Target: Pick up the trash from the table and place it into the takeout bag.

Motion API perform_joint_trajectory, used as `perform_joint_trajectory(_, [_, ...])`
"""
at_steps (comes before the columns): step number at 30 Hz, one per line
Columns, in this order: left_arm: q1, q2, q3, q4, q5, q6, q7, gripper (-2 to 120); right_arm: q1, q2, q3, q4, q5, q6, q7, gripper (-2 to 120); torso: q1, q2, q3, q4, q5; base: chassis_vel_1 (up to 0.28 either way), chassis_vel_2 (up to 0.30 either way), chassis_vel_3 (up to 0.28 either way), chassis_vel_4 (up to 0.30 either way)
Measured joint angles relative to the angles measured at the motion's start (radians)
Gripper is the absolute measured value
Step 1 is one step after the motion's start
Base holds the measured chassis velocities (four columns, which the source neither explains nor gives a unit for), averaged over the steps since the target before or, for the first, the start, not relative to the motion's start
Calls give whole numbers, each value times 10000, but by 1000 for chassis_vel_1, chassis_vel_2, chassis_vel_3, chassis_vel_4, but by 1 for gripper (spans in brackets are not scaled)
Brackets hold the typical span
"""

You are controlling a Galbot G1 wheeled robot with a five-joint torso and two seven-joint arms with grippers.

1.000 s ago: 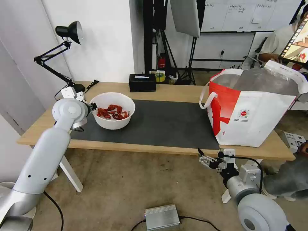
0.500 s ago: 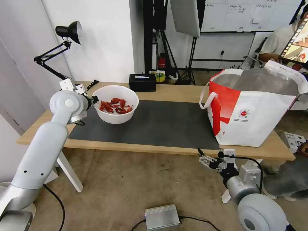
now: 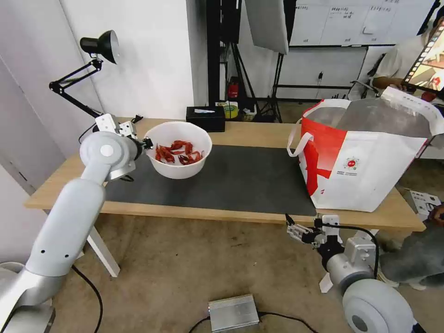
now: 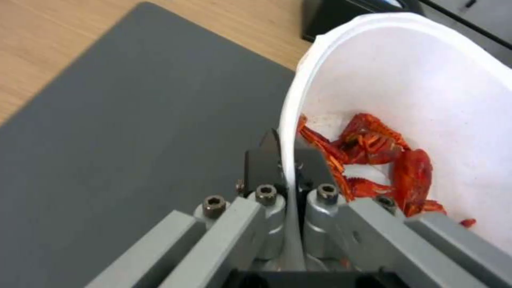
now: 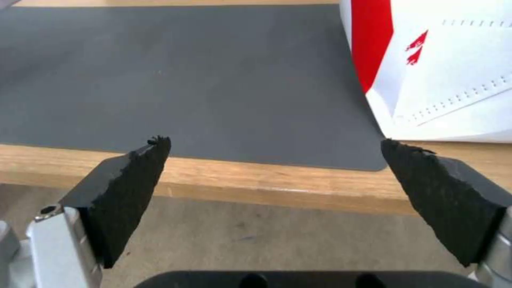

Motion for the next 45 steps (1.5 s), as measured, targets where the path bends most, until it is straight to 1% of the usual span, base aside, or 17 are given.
perform_joint_trajectory(3, [-39,-234,171,-76,-12,0,-138,0,1,0,0,0,0,0,0,100,0,0,0,0,0,0,0,0,0])
perform_joint_trajectory(11, [-121,-513,506,-171,-12,0,-277,0,0,0,0,0,0,0,0,100,0,0,0,1,-1,0,0,0,0])
perform_joint_trajectory(19, [-527,-1116,931,-191,-217,0,-657,0,1,0,-1,0,0,0,0,100,0,0,0,0,0,0,0,0,0])
perform_joint_trajectory(32, [-908,-1352,1343,-22,-352,-2,-824,0,1,0,0,0,0,0,0,100,0,0,0,1,0,0,0,0,0])
perform_joint_trajectory(45, [-1185,-1888,1990,119,-402,-1,-1053,0,0,0,0,0,0,0,0,100,0,0,-1,0,-1,0,0,0,0])
